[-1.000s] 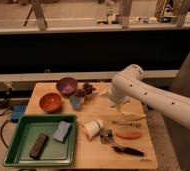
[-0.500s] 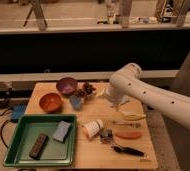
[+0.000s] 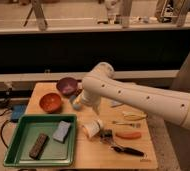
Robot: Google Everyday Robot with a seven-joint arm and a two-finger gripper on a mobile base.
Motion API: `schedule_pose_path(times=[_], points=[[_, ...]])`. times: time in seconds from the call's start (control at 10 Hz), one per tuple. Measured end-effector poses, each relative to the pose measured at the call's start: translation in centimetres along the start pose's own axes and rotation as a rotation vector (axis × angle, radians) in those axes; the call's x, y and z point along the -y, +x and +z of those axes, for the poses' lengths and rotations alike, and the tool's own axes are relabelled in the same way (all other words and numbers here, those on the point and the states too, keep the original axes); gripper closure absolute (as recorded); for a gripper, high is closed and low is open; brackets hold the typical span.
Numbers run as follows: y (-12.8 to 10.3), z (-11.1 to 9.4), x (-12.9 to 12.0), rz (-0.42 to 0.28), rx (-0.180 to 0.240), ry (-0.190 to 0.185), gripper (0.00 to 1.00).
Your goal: Wipe table surface with eraser
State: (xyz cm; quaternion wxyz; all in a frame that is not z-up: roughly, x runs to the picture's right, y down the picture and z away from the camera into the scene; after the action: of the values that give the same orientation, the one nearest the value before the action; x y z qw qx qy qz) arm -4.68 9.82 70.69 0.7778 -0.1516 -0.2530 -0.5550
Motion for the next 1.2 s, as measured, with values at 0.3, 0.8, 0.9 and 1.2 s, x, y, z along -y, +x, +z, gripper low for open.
schedule_pose_path(times=[0.3,0.8,0.9,1.2], points=[[-3.2,0.5,3.6,-0.099,0.048,-0.03,0.2],[-7.1,2.0,6.7,-0.17,0.092,-0.09,0.2],[-7.3,2.3,7.1,-0.169,0.092,-0.098,0.2],[-7.9,3.1,8.6,-0.17,0.1,-0.11,0.2]])
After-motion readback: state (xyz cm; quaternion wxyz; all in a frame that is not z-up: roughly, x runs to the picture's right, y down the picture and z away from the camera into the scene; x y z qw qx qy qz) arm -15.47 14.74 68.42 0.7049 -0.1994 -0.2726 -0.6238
